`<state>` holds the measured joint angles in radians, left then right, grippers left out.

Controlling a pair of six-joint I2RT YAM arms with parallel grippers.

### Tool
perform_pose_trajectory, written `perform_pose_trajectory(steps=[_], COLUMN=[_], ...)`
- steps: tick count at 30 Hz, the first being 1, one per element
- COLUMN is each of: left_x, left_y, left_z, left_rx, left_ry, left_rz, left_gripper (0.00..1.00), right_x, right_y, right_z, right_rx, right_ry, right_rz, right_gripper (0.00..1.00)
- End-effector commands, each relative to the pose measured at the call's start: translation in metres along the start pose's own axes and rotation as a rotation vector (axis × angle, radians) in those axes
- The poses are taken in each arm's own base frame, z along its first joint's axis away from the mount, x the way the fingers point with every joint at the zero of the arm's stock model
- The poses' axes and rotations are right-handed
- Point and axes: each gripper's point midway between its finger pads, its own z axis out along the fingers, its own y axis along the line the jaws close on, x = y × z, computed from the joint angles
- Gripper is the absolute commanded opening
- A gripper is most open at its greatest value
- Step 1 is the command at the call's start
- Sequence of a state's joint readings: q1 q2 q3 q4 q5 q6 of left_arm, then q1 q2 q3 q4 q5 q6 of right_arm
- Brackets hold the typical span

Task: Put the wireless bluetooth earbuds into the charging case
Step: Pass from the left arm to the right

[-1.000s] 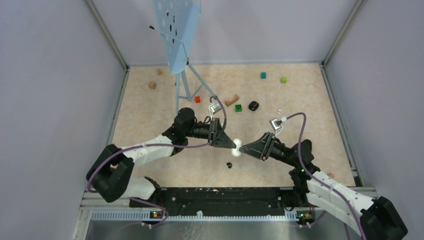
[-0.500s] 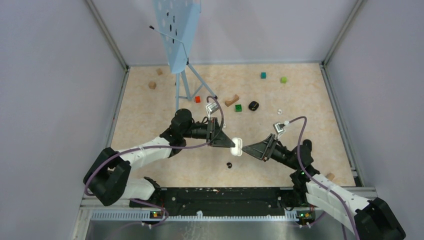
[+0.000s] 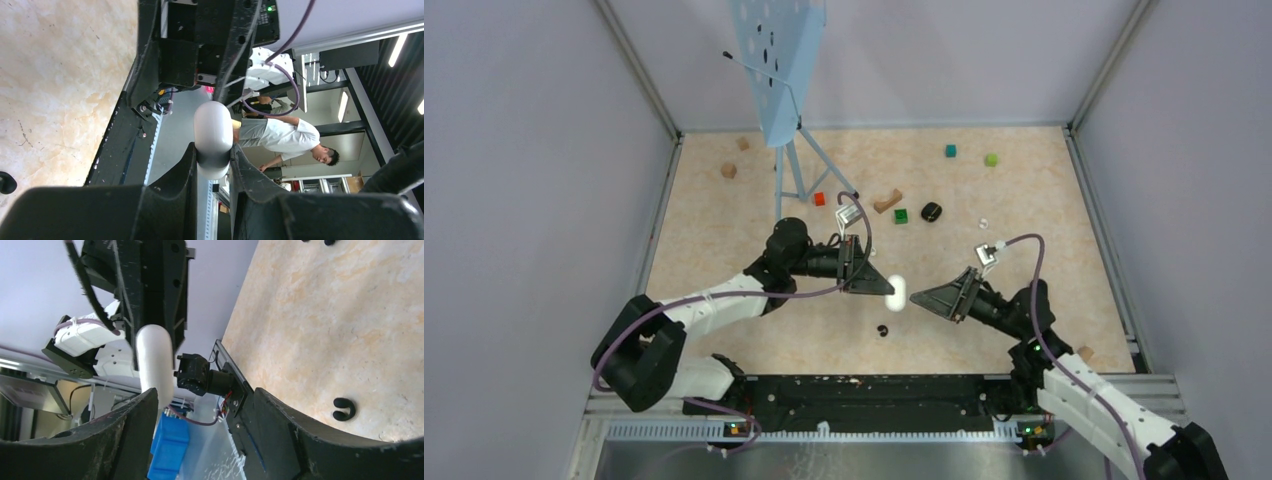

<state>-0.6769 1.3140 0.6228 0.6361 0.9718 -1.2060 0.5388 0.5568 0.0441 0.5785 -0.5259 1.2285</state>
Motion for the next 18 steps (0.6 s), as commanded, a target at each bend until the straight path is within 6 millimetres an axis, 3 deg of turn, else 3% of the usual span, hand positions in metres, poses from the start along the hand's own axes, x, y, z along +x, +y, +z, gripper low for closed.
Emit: perform_pose_trajectory(steps=[1, 8, 14, 18], left_x=[0.000, 0.002, 0.002, 0.002], left_y=[-0.004, -0.006, -0.013, -0.012], left_z=[0.001, 0.000, -0.001, -0.001], left_rx=[0.030, 0.057, 0.071, 0.071], left_ry=[0.006, 0.014, 0.017, 0.017], left_rz=[0.057, 0.053, 0.066, 0.065], left_gripper=[0.01, 0.01, 0.01, 0.01], right_x=[-0.015, -0.010, -0.006, -0.004], right_y=[0.033, 0.055, 0.066, 0.068], right_z=[0.003, 0.016, 0.019, 0.017], right_rx=[-0.042, -0.157, -0.260, -0.290], right_ry=[-0.004, 0.100, 0.132, 0.128], right_rz=[-0.144, -0.186, -0.148, -0.125], right_gripper=[0.70, 0.69, 0.50, 0.45])
